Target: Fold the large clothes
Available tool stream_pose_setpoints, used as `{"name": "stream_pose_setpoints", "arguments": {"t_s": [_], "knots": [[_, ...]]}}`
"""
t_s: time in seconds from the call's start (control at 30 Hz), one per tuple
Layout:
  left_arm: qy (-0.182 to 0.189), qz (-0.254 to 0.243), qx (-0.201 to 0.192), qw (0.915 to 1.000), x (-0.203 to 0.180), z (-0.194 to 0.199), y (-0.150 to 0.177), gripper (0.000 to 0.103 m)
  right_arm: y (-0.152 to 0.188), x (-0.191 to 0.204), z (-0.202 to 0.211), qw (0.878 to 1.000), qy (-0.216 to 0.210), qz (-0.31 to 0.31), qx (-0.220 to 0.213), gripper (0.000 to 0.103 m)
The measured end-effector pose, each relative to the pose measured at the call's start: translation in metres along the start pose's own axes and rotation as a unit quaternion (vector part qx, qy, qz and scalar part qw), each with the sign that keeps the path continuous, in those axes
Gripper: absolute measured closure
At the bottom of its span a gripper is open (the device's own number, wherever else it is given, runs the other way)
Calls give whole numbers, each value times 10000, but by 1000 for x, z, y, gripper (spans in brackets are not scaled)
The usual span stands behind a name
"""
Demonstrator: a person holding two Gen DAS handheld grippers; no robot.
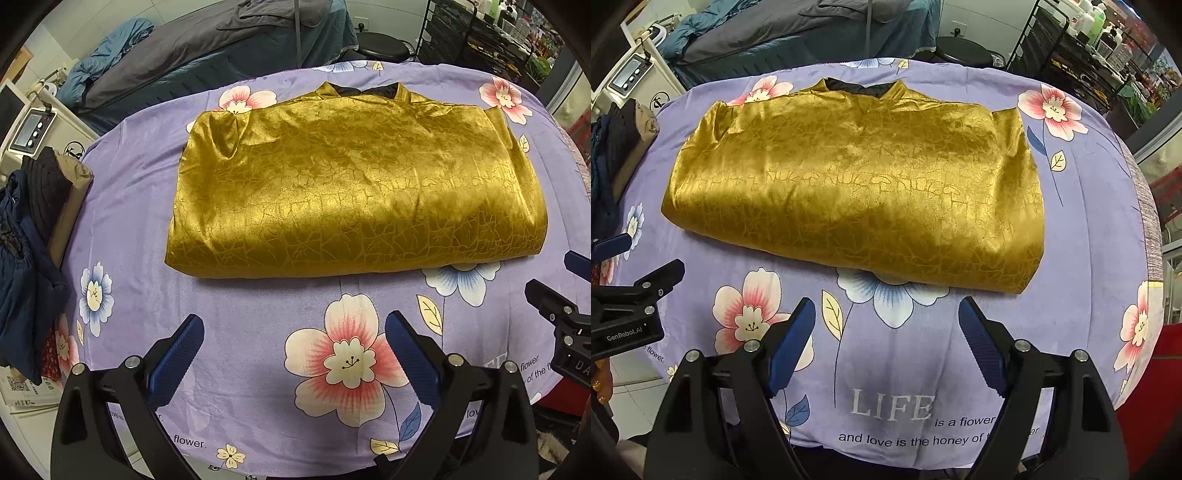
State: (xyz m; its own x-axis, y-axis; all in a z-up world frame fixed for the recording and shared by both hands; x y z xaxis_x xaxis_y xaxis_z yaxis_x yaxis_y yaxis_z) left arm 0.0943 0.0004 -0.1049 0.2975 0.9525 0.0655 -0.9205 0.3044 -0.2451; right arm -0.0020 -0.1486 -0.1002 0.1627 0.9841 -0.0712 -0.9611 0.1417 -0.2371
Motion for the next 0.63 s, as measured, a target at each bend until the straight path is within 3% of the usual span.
{"name": "stream_pose_setpoints", "arguments": {"t_s": [0.63], "knots": [[-42,-17,-129,9999,0,4,-3,6,1,0,-1,10000,-3,0,8,24]]}}
Point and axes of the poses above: each gripper's, at about its wrist camera, not at the fingertips, and z roughly against the way its jaws point, x to its left, y to its underside, the point moved 7 cm from there along -z, roughly the way its jaws point, and after that the axes turned 14 degrees about z, right-handed, at the moved point
